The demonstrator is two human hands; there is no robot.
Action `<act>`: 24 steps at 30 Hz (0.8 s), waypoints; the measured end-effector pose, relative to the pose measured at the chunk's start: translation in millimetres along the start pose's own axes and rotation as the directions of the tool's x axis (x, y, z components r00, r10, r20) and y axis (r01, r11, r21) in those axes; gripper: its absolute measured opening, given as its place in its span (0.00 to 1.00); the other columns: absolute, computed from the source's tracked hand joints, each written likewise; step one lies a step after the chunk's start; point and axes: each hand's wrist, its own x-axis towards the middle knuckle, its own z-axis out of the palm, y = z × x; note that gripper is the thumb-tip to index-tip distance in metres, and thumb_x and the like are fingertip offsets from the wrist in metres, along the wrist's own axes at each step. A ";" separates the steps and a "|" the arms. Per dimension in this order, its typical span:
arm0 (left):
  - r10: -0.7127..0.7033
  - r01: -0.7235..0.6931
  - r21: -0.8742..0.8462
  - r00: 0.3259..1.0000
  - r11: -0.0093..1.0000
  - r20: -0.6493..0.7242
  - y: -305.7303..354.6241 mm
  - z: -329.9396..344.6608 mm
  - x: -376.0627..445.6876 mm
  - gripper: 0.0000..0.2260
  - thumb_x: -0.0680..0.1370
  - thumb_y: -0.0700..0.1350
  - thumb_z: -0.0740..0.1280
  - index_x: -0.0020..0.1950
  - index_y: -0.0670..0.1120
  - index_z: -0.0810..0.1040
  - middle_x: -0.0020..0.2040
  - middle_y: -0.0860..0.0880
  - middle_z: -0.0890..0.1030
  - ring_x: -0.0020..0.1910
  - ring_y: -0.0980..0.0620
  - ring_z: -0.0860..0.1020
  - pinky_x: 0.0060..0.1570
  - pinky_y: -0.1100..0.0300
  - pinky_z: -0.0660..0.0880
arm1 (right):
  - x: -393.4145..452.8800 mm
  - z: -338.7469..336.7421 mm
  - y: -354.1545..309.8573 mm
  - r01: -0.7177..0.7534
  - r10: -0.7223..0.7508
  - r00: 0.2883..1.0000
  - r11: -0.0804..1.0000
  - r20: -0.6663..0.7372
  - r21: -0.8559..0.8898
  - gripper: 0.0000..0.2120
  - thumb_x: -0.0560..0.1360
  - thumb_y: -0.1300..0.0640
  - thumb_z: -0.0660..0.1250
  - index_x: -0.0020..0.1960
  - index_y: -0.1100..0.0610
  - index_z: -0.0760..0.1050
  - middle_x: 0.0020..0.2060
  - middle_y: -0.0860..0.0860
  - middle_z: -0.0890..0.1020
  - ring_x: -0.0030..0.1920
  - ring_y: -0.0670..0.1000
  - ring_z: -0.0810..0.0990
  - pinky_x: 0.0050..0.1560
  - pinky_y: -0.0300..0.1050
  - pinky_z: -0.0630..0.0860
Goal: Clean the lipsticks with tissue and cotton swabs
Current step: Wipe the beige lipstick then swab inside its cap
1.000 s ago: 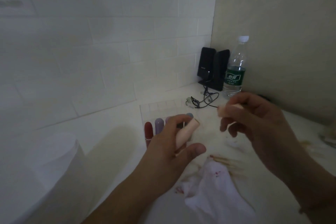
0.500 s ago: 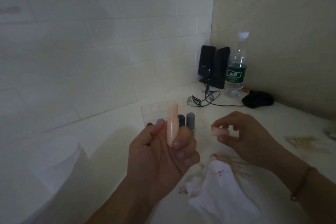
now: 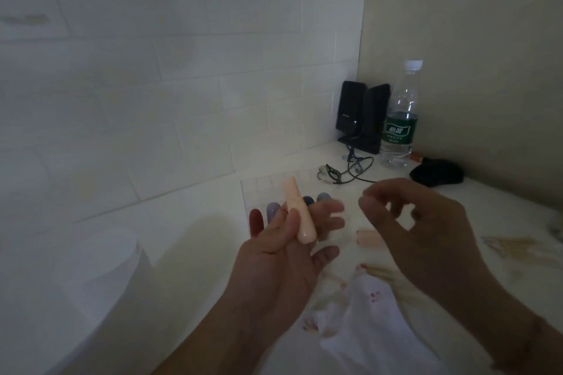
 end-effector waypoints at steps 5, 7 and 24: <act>-0.045 0.046 -0.037 0.999 0.998 0.028 -2.9 7.4 -3.1 0.21 0.81 0.47 0.55 0.69 0.37 0.72 0.67 0.38 0.74 0.67 0.44 0.74 0.66 0.53 0.72 | -23.8 12.0 -50.0 -0.015 -0.030 0.989 0.957 0.148 0.291 0.15 0.66 0.35 0.70 0.46 0.44 0.74 0.38 0.34 0.82 0.39 0.38 0.79 0.35 0.25 0.68; -0.040 0.045 -0.080 0.998 0.996 0.057 -3.9 10.4 -5.5 0.21 0.81 0.46 0.54 0.70 0.37 0.71 0.68 0.40 0.75 0.68 0.46 0.73 0.66 0.56 0.71 | -23.5 16.2 -47.8 -0.081 0.007 0.982 0.919 0.189 0.386 0.16 0.62 0.38 0.72 0.45 0.44 0.75 0.39 0.34 0.82 0.41 0.37 0.80 0.36 0.25 0.69; 0.293 -0.224 0.438 0.951 0.871 -0.097 9.5 -3.6 4.5 0.18 0.67 0.56 0.71 0.52 0.47 0.85 0.49 0.48 0.85 0.50 0.48 0.81 0.54 0.48 0.71 | -18.8 9.8 -39.0 -0.105 0.039 0.983 0.922 0.180 0.372 0.10 0.65 0.51 0.76 0.46 0.46 0.80 0.39 0.41 0.81 0.37 0.45 0.79 0.32 0.31 0.72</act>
